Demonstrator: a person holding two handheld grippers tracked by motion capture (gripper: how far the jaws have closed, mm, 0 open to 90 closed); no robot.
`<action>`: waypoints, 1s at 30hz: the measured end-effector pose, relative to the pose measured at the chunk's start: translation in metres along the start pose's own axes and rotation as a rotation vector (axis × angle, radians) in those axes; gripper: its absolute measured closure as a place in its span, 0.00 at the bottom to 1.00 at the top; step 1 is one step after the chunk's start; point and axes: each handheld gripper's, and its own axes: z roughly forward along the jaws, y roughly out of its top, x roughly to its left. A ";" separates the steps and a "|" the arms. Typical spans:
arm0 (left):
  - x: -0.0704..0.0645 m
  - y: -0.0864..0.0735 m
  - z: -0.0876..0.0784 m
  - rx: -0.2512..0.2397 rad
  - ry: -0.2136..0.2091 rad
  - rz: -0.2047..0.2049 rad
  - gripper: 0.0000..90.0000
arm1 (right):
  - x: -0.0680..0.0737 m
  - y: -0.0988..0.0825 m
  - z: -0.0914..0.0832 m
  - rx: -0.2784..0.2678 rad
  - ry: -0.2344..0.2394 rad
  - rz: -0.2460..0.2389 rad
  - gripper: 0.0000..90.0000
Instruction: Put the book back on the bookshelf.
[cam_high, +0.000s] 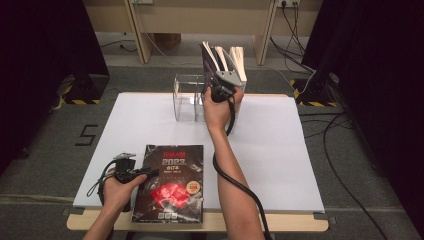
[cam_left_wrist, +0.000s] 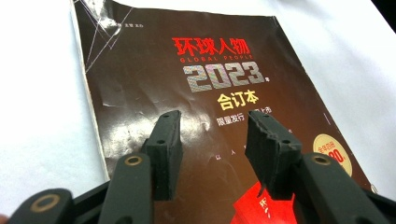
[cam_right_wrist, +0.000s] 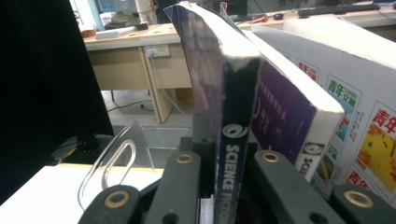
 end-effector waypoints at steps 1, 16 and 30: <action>0.000 0.000 0.000 -0.001 0.000 0.000 0.61 | 0.000 0.000 0.001 0.001 -0.003 -0.005 0.94; -0.001 0.000 0.000 -0.001 -0.006 0.011 0.61 | 0.009 -0.016 0.015 0.011 -0.031 0.000 0.94; -0.003 -0.001 0.001 0.002 -0.007 0.015 0.61 | 0.008 -0.015 0.015 0.025 -0.026 -0.006 0.92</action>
